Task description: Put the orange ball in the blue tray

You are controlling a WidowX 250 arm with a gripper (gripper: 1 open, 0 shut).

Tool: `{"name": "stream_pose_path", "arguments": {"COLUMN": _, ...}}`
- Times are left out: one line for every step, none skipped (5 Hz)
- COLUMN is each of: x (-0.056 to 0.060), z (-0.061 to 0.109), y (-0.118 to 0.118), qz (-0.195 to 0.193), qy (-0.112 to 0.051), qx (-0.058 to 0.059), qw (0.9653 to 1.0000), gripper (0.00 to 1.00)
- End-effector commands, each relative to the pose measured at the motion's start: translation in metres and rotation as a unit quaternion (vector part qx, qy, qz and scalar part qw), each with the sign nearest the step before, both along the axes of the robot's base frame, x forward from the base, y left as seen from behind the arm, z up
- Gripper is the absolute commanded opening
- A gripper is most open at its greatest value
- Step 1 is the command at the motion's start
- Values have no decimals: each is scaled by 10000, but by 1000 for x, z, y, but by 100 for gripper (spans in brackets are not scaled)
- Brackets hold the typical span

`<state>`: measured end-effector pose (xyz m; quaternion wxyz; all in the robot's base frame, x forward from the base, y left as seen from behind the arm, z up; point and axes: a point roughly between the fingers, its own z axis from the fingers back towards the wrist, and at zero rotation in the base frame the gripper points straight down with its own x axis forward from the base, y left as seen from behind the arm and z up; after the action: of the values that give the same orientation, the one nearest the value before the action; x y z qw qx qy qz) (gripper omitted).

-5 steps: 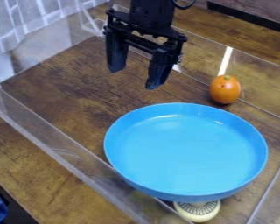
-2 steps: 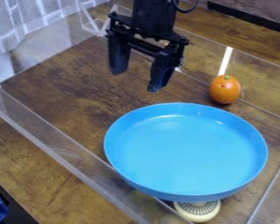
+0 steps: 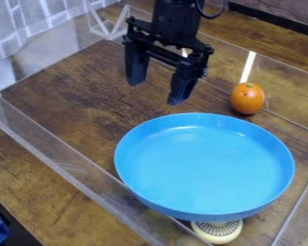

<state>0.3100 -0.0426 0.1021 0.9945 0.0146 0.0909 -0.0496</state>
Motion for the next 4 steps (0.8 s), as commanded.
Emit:
{"name": "stream_pose_path", "arguments": {"x": 10, "z": 14, "y": -7, "qz": -113, "qy": -296, "qx": -30, "qw": 9995, "gripper": 100}}
{"name": "stream_pose_path", "arguments": {"x": 11, "z": 12, "y": -9, "qz": -137, "qy": -267, "qx": -25, "qw": 9995, "gripper": 100}}
{"name": "stream_pose_path", "arguments": {"x": 12, "z": 11, "y": -11, "qz": -148, "qy": -247, "qx": -26, "qw": 9996, "gripper": 100}}
{"name": "stream_pose_path", "arguments": {"x": 15, "z": 6, "y": -14, "qz": -283, "qy": -182, "qx": -38, "qw": 9994, "gripper": 100}}
